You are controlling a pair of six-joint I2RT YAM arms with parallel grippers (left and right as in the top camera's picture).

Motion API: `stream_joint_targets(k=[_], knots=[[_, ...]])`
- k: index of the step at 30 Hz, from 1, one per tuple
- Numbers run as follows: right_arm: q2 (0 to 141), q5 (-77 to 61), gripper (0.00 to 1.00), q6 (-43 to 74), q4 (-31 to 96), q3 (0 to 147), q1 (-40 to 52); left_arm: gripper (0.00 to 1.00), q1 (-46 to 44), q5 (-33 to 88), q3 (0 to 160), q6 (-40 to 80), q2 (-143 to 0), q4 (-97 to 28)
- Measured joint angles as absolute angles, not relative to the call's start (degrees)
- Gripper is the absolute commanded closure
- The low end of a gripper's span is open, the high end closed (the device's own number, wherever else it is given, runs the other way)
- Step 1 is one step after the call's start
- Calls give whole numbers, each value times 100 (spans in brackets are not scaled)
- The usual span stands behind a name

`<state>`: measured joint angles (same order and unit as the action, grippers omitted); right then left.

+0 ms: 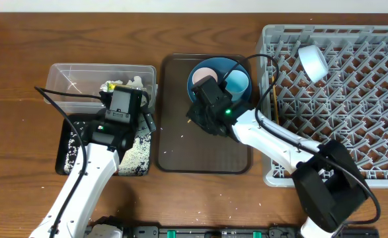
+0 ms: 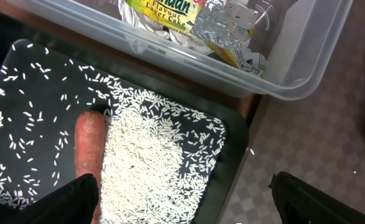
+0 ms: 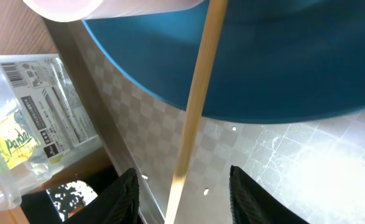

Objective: Sort waste into correct bins and load items into the dishwasher rack
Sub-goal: 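Grasp the second wooden chopstick with the right gripper and lift, then carry the chopstick into the rack and stand it upright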

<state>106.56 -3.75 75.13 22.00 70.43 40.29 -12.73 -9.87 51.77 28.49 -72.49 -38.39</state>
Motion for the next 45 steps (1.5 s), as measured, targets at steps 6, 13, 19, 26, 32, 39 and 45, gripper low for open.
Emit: stream_joint_targets(k=[6,13,19,26,32,39,45], knots=[[10838,-355,57,7548,2189,7043,4029,9,-1273,-987,5177,2849,-7249,-3837],[10864,-336,64,7568,2132,7043,4029,9,-1273,-987,5177,2849,-7249,-3837],[10864,-333,74,7518,2158,7043,4029,9,-1273,-987,5177,2849,-7249,-3837],[10864,-344,80,7522,2158,7043,4029,9,-1273,-987,5177,2849,-7249,-3837],[10864,-412,87,7522,2158,7043,4029,9,-1273,-987,5177,2849,-7249,-3837],[10864,-449,98,7478,2191,7043,4029,9,-1273,-987,5177,2849,-7249,-3837],[10864,-451,99,7365,2200,7043,4029,9,-1273,-987,5177,2849,-7249,-3837]])
